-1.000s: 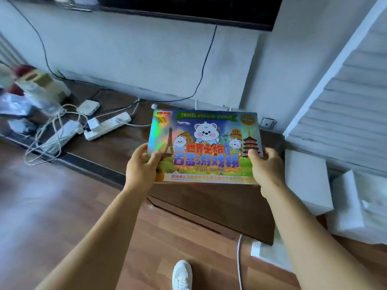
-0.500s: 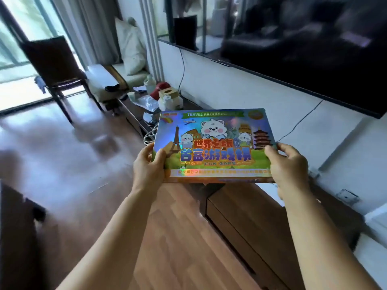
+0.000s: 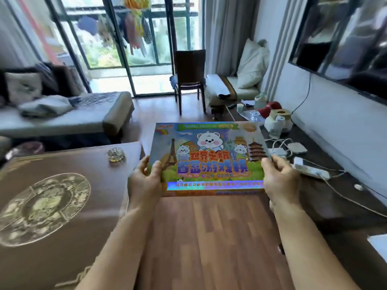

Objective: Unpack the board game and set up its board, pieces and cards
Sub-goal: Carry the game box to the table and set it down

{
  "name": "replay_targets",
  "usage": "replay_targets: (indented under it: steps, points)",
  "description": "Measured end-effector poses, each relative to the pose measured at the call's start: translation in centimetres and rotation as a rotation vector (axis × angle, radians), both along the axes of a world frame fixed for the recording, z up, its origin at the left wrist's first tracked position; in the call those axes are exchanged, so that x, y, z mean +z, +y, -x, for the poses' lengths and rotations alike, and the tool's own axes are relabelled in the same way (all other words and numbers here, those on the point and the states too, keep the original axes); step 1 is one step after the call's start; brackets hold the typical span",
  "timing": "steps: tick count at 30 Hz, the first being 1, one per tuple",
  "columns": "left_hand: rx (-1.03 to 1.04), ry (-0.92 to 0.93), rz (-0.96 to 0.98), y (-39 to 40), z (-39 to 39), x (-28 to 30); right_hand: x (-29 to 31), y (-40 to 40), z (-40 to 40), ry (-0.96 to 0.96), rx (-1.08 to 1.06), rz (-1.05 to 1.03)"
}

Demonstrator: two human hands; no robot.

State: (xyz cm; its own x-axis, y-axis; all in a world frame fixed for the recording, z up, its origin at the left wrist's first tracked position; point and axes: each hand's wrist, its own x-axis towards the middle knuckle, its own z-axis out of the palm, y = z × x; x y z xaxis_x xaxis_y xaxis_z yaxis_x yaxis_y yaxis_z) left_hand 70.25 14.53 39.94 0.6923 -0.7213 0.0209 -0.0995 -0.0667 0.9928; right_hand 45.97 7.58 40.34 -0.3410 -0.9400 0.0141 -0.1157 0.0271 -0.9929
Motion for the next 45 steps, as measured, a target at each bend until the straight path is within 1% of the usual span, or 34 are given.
replay_targets:
  steps: [5,6,10,15,19,22,29,31,36,42,45]
  points:
    - [0.197,-0.061,-0.001,7.9,-13.5,1.1,0.3,3.1,-15.9,0.037,0.145,0.012]
    - [0.229,-0.087,-0.016,9.1,-15.3,1.3,0.6,3.7,-18.1,0.041,0.178,0.000]
    - [0.414,-0.145,-0.063,16.1,-24.2,1.9,0.5,6.6,-29.4,0.005,0.332,-0.002]
    - [0.652,-0.173,-0.140,24.2,-32.0,2.3,-0.1,10.5,-41.8,-0.013,0.578,-0.019]
    - [0.802,-0.134,-0.117,29.5,-36.3,2.1,-0.2,13.9,-49.8,-0.020,0.749,-0.021]
    - [0.921,-0.105,-0.107,33.3,-39.8,1.8,-0.4,16.7,-55.8,-0.001,0.870,-0.036]
    - [1.087,-0.082,-0.098,38.6,-47.3,2.2,0.4,20.7,-67.5,-0.010,1.041,-0.042]
    - [1.155,-0.072,-0.091,40.2,-49.9,2.5,0.9,22.1,-71.2,-0.022,1.118,-0.054]
    - [1.273,-0.084,-0.083,43.3,-53.8,3.1,1.5,25.2,-77.9,-0.006,1.193,-0.023]
    - [1.399,-0.067,-0.101,49.7,-59.0,2.0,0.5,31.9,-86.0,0.028,1.298,-0.013]
    - [1.452,-0.047,-0.146,52.9,-62.3,1.8,0.6,35.3,-89.9,0.081,1.312,0.026]
